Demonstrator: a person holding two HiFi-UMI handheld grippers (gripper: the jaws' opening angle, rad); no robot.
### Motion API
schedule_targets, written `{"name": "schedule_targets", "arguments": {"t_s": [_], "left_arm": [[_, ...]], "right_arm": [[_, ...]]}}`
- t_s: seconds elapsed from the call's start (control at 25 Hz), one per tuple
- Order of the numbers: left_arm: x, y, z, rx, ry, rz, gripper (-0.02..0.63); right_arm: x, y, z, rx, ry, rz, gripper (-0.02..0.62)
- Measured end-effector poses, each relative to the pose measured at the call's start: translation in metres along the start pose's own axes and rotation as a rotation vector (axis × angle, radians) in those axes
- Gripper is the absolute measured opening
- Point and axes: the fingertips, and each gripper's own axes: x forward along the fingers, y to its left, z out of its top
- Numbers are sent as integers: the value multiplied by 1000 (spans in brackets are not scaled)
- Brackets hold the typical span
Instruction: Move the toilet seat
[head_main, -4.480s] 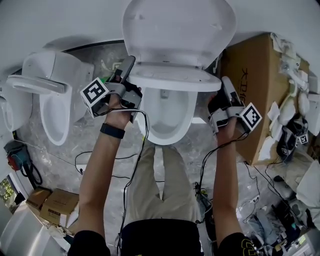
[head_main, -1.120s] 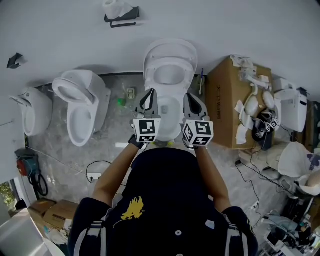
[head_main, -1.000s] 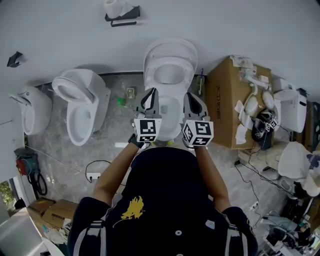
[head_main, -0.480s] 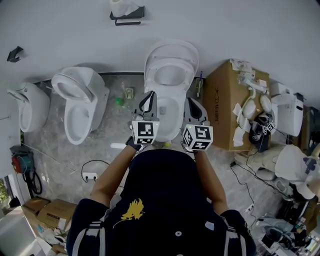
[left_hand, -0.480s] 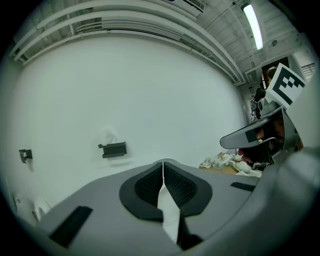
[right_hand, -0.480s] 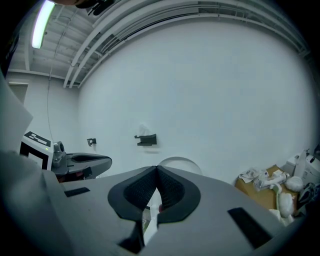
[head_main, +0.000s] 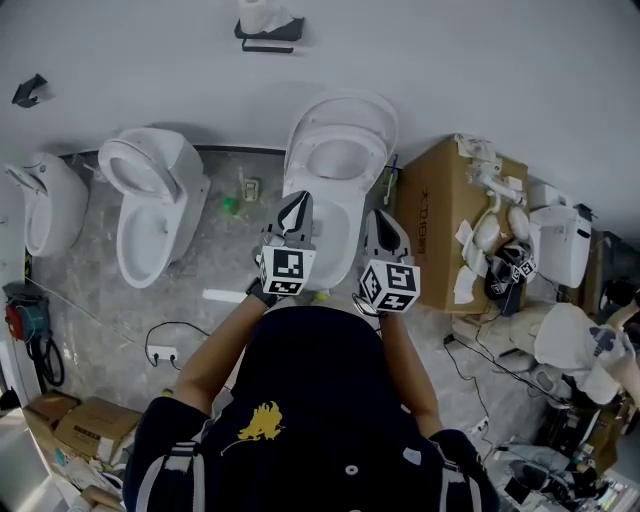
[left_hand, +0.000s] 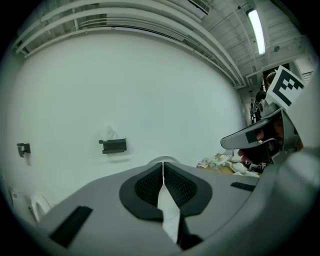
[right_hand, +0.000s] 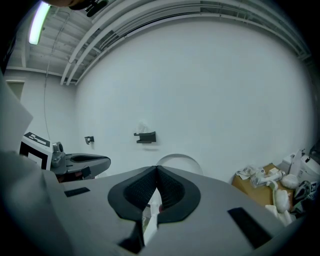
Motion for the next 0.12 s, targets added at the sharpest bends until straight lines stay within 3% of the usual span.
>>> {"name": "schedule_targets", "arguments": {"t_s": [0.12], "left_arm": [[-7, 7, -9, -15, 17, -12, 21]], "right_arm": [[2, 14, -1, 6, 5, 7, 28]]}}
